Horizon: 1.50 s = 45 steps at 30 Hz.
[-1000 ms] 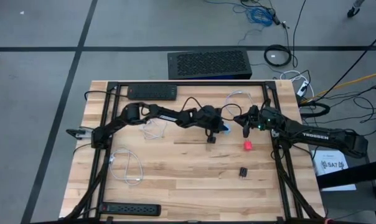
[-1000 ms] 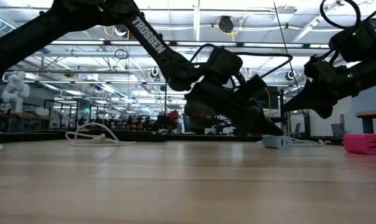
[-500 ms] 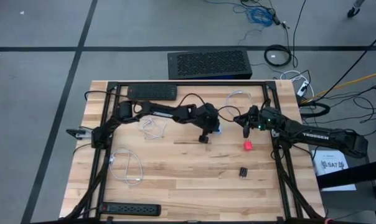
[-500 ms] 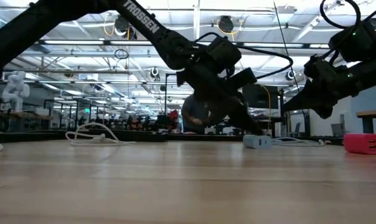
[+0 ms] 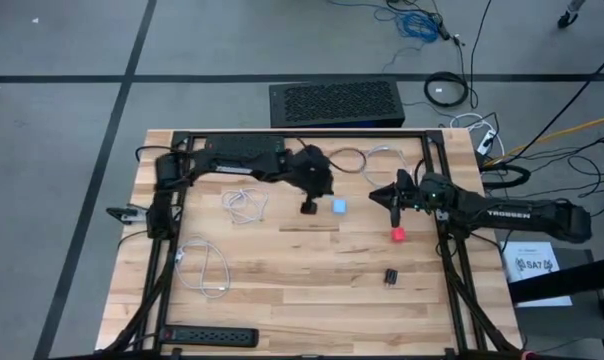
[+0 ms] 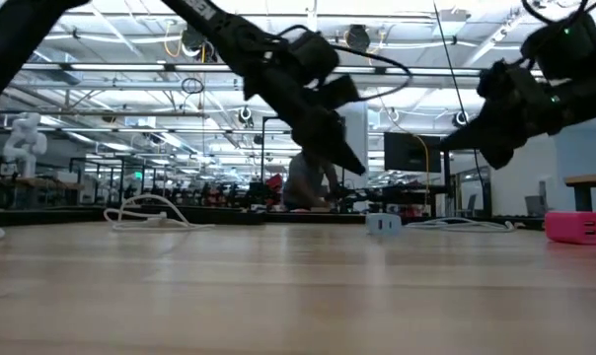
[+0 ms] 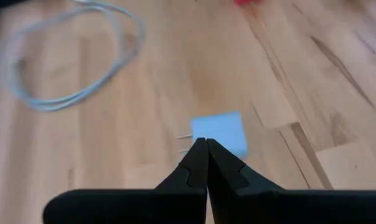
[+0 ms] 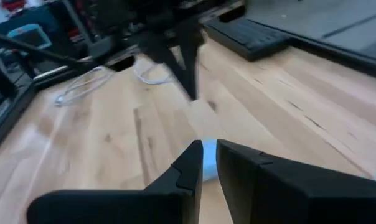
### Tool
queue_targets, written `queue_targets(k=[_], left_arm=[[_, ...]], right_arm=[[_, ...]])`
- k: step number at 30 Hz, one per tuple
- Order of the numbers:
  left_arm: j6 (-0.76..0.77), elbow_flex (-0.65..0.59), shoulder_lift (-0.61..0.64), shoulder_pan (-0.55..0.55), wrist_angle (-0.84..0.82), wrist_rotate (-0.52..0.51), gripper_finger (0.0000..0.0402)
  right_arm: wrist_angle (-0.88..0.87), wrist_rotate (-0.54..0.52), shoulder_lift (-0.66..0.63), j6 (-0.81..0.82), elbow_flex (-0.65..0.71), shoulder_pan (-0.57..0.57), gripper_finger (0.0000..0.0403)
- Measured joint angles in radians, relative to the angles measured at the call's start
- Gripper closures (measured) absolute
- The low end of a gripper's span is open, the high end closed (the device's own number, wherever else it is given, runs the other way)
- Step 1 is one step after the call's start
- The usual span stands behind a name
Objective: Insert USB
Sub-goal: Insert the light blue charger adapter into the top left black outlet extension
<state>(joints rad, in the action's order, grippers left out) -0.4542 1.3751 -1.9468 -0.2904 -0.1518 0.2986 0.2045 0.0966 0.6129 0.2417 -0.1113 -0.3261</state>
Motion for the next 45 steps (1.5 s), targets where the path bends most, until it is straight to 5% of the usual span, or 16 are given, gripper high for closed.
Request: queue_targets(k=[6, 11, 19, 25, 38, 45], left_arm=[[0.151, -0.323, 0.191, -0.043, 0.336, 0.013, 0.0401], [0.208, -0.532, 0.312, -0.045, 0.565, 0.014, 0.0401], [0.24, -0.68, 0.398, -0.046, 0.625, -0.005, 0.0401], [0.239, -0.723, 0.404, -0.045, 0.628, -0.007, 0.0401], [0.227, -0.744, 0.403, -0.043, 0.621, -0.007, 0.0401], [0.195, -0.744, 0.403, -0.043, 0.622, 0.006, 0.0396]], right_arm=[[-0.242, -0.145, 0.151, -0.008, -0.199, 0.109, 0.0351], [-0.387, -0.174, 0.358, 0.006, -0.368, 0.154, 0.0295], [-0.457, -0.174, 0.729, -0.042, -0.598, 0.178, 0.0169], [-0.574, -0.205, 0.937, -0.155, -0.747, 0.178, 0.0122], [-0.707, -0.225, 1.162, -0.272, -0.889, 0.124, 0.012], [-0.717, -0.132, 1.168, -0.258, -0.935, 0.122, 0.021]])
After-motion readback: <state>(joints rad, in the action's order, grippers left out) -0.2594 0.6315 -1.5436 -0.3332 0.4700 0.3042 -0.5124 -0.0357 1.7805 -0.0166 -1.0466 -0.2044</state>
